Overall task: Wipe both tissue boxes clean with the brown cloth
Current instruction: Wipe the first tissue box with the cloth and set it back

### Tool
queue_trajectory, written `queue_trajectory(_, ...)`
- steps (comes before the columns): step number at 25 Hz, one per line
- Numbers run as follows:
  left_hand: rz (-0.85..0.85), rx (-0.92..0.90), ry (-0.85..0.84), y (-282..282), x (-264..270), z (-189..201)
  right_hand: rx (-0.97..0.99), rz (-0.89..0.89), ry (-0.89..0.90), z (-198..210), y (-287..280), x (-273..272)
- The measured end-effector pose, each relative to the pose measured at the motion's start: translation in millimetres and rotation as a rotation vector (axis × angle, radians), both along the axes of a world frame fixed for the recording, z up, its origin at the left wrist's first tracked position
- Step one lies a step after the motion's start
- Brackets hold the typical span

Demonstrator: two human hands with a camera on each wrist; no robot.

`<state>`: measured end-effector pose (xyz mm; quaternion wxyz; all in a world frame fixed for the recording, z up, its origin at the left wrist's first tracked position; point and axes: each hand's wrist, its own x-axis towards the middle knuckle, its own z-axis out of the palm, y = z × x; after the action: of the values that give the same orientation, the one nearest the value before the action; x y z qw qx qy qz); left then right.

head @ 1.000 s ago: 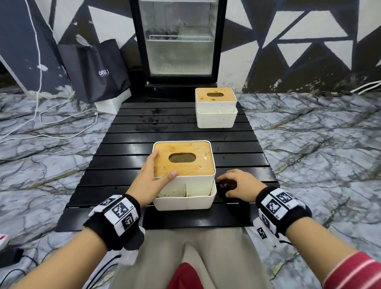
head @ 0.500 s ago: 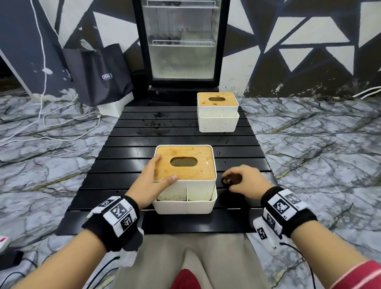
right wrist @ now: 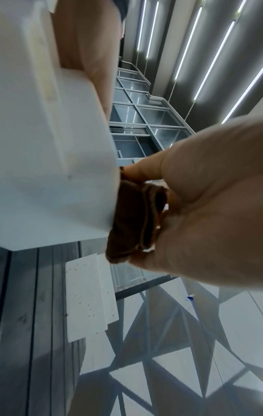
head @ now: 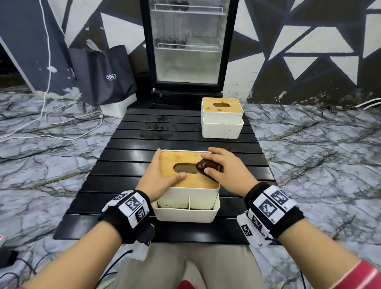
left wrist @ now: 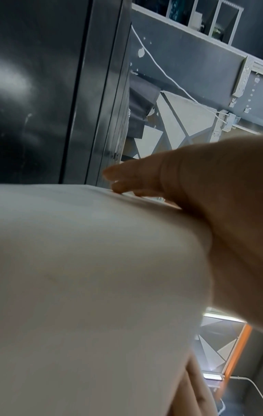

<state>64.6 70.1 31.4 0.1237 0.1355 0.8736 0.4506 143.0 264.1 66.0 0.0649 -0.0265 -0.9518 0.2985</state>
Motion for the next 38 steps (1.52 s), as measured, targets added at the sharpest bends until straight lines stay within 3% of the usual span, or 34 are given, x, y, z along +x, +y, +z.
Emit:
queue_trajectory(7, -0.004, 0.036, -0.003, 0, -3, -4, -0.056, 0.120, 0.173, -35, -12, 27)
queue_trajectory(15, -0.021, 0.039, -0.006, 0, -3, -2, -0.105, 0.066, 0.124, -29, 10, -19)
queue_trajectory(25, -0.048, 0.023, 0.008, -1, -4, -5, -0.164, 0.211, 0.166, -42, 4, 24)
queue_trajectory(32, -0.062, 0.007, 0.003, -3, -5, -5, -0.179, 0.125, 0.140, -35, 19, -19)
queue_trajectory(38, -0.081, 0.097, -0.001, -9, 0, -3, -0.215, 0.075, 0.131, -32, 16, -20)
